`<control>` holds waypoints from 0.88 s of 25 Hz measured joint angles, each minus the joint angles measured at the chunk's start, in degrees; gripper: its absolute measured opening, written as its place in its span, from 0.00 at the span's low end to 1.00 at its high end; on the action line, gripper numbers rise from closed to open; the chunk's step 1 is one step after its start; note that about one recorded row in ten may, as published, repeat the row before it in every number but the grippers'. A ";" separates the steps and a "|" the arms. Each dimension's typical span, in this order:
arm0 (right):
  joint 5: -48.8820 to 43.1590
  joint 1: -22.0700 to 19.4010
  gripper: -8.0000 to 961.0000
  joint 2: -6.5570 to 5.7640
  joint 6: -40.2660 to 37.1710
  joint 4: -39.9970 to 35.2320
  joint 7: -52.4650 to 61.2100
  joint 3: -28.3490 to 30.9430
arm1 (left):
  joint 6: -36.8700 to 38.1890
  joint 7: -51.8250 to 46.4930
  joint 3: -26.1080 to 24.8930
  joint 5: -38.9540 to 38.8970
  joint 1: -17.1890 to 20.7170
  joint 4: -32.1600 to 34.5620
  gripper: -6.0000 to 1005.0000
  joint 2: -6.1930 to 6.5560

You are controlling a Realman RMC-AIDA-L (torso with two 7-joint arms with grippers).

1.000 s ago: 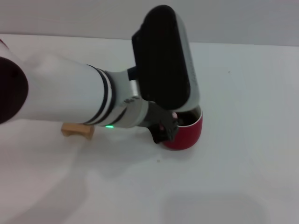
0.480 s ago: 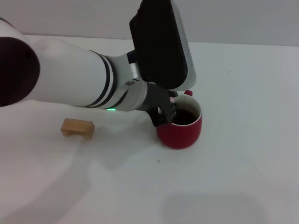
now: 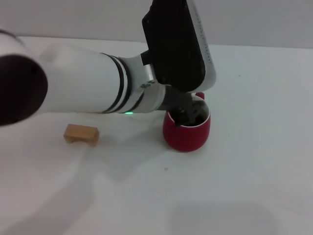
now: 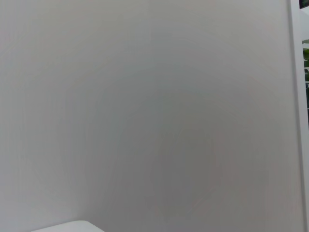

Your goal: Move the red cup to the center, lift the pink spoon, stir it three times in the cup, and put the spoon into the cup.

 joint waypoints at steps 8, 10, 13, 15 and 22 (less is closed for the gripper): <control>0.00 0.00 0.01 -0.13 -0.06 -0.02 0.00 0.00 | 5.60 -0.04 0.70 -0.25 2.29 -1.58 0.38 0.08; 0.00 0.00 0.01 -0.13 -0.07 -0.04 0.00 0.00 | 9.01 -0.08 0.69 -1.05 3.13 -1.58 0.42 0.06; 0.00 0.00 0.01 -0.12 -0.07 -0.11 0.00 0.00 | 20.36 -0.09 0.71 -5.82 5.48 -1.55 0.51 0.16; 0.00 0.00 0.01 -0.11 -0.07 -0.16 -0.01 0.00 | 31.22 0.34 1.16 -11.07 7.60 -0.63 0.60 0.35; 0.00 0.09 0.01 -0.02 -0.17 -0.04 -0.01 0.00 | 71.34 1.19 10.29 -18.54 12.78 5.90 0.80 0.57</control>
